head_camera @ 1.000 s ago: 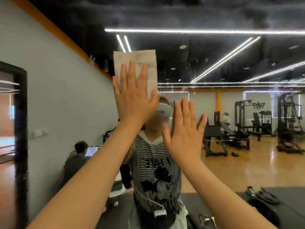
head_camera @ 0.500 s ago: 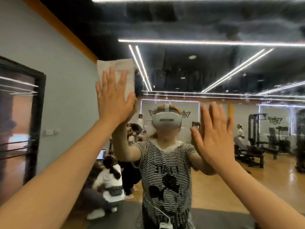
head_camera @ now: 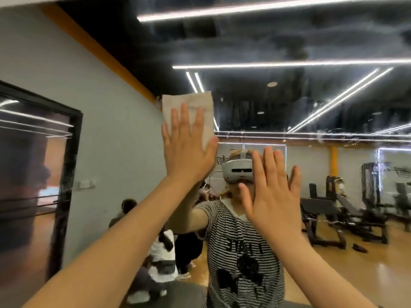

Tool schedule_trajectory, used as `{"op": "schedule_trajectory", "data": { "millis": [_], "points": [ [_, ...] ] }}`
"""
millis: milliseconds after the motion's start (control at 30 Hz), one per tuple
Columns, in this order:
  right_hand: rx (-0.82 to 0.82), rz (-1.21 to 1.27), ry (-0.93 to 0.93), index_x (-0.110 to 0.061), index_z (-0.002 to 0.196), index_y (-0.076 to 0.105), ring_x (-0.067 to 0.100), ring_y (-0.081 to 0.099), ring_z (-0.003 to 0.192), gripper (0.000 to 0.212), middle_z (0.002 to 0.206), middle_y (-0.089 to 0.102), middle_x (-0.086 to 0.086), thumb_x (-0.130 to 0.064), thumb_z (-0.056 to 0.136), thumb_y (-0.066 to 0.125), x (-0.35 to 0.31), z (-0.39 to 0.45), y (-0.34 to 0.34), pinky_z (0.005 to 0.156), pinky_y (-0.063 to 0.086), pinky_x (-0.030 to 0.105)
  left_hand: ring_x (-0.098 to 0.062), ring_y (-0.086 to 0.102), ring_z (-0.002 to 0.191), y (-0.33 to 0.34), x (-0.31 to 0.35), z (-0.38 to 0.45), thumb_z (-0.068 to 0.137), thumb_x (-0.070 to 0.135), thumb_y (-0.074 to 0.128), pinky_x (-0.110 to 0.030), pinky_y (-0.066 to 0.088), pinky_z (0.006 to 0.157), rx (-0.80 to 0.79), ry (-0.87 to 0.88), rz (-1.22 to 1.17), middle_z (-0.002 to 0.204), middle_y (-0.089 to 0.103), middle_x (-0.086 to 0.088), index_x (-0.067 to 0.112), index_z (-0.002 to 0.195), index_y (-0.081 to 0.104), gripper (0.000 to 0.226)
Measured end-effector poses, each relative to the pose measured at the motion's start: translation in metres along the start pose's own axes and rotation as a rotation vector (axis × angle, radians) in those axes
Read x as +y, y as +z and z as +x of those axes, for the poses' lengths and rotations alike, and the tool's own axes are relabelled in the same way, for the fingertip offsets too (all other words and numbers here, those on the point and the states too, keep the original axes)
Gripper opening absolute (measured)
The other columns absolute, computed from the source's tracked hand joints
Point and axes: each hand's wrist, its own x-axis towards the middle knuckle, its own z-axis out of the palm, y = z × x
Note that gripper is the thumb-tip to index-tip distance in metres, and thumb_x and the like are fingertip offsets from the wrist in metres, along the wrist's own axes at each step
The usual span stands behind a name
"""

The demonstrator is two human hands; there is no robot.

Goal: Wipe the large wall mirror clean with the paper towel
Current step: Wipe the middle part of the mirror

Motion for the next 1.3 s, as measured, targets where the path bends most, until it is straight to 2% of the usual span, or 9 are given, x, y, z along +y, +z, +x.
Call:
{"op": "schedule_trajectory", "data": {
  "millis": [167, 300, 433, 533, 633, 800, 1000, 1233, 1300],
  "points": [
    [0.008, 0.002, 0.008, -0.010, 0.151, 0.030, 0.027, 0.016, 0.146, 0.068, 0.158, 0.023, 0.014, -0.049, 0.095, 0.029, 0.000, 0.000, 0.001, 0.115, 0.010, 0.053, -0.023, -0.015, 0.148, -0.002, -0.038, 0.005, 0.084, 0.063, 0.004, -0.039, -0.019, 0.111, -0.057, 0.071, 0.015, 0.162, -0.014, -0.004, 0.031, 0.152, -0.011, 0.076],
    [0.016, -0.008, 0.013, -0.009, 0.150, 0.031, 0.028, 0.018, 0.145, 0.068, 0.157, 0.026, 0.015, -0.048, 0.095, 0.029, -0.001, -0.001, 0.001, 0.115, 0.011, 0.054, -0.028, -0.006, 0.149, -0.011, -0.079, 0.008, 0.091, 0.055, 0.017, -0.049, -0.005, 0.118, 0.001, -0.127, -0.047, 0.163, -0.004, -0.009, 0.023, 0.156, 0.001, 0.074],
    [0.017, -0.021, 0.008, -0.009, 0.151, 0.029, 0.029, 0.018, 0.146, 0.067, 0.158, 0.024, 0.016, -0.047, 0.096, 0.028, -0.002, -0.001, 0.002, 0.114, 0.013, 0.057, -0.032, -0.004, 0.149, -0.007, -0.050, 0.010, 0.101, 0.045, 0.027, -0.049, -0.003, 0.119, 0.060, -0.257, -0.028, 0.163, -0.003, -0.013, 0.020, 0.156, 0.001, 0.065],
    [0.025, -0.024, 0.003, -0.008, 0.150, 0.030, 0.029, 0.017, 0.147, 0.066, 0.158, 0.023, 0.017, -0.046, 0.097, 0.027, -0.001, -0.001, 0.002, 0.115, 0.014, 0.057, -0.030, -0.011, 0.148, -0.001, 0.001, 0.007, 0.099, 0.046, 0.023, -0.044, -0.012, 0.115, 0.055, -0.120, -0.042, 0.162, -0.011, -0.011, 0.022, 0.155, -0.005, 0.067],
    [0.024, -0.024, 0.003, -0.008, 0.150, 0.030, 0.028, 0.019, 0.147, 0.066, 0.158, 0.023, 0.015, -0.047, 0.097, 0.026, -0.001, -0.002, 0.002, 0.115, 0.014, 0.056, -0.028, -0.016, 0.148, 0.006, 0.038, 0.004, 0.097, 0.051, 0.021, -0.043, -0.014, 0.115, 0.008, 0.045, -0.042, 0.161, -0.017, -0.009, 0.024, 0.154, -0.010, 0.071],
    [0.021, -0.031, 0.009, -0.008, 0.150, 0.033, 0.027, 0.020, 0.146, 0.066, 0.158, 0.025, 0.015, -0.047, 0.096, 0.029, 0.000, -0.001, 0.003, 0.114, 0.015, 0.056, -0.018, -0.024, 0.143, 0.005, 0.010, 0.005, 0.091, 0.056, 0.006, -0.038, -0.017, 0.114, -0.037, 0.157, -0.039, 0.162, -0.015, -0.006, 0.027, 0.153, -0.010, 0.070],
    [0.038, -0.017, 0.008, -0.009, 0.150, 0.030, 0.028, 0.019, 0.146, 0.067, 0.157, 0.027, 0.015, -0.047, 0.094, 0.029, 0.000, -0.002, 0.004, 0.114, 0.015, 0.055, -0.027, -0.010, 0.149, -0.004, -0.044, 0.003, 0.092, 0.054, 0.011, -0.040, -0.010, 0.115, -0.007, -0.101, -0.041, 0.163, -0.010, -0.009, 0.025, 0.155, -0.005, 0.071],
    [0.028, 0.004, 0.012, -0.009, 0.150, 0.029, 0.028, 0.019, 0.146, 0.066, 0.157, 0.025, 0.015, -0.046, 0.095, 0.029, -0.003, -0.002, 0.003, 0.116, 0.011, 0.054, -0.033, -0.006, 0.149, 0.001, 0.002, 0.009, 0.101, 0.046, 0.027, -0.045, -0.006, 0.118, 0.053, -0.296, -0.042, 0.162, -0.005, -0.013, 0.020, 0.156, -0.003, 0.068],
    [0.019, 0.000, 0.013, -0.009, 0.150, 0.028, 0.027, 0.018, 0.146, 0.066, 0.158, 0.024, 0.015, -0.046, 0.095, 0.029, -0.003, -0.002, 0.003, 0.116, 0.012, 0.054, -0.033, -0.007, 0.149, 0.004, 0.025, 0.009, 0.101, 0.047, 0.025, -0.044, -0.009, 0.116, 0.054, -0.252, -0.046, 0.162, -0.006, -0.013, 0.020, 0.155, -0.004, 0.067]
  ]
}}
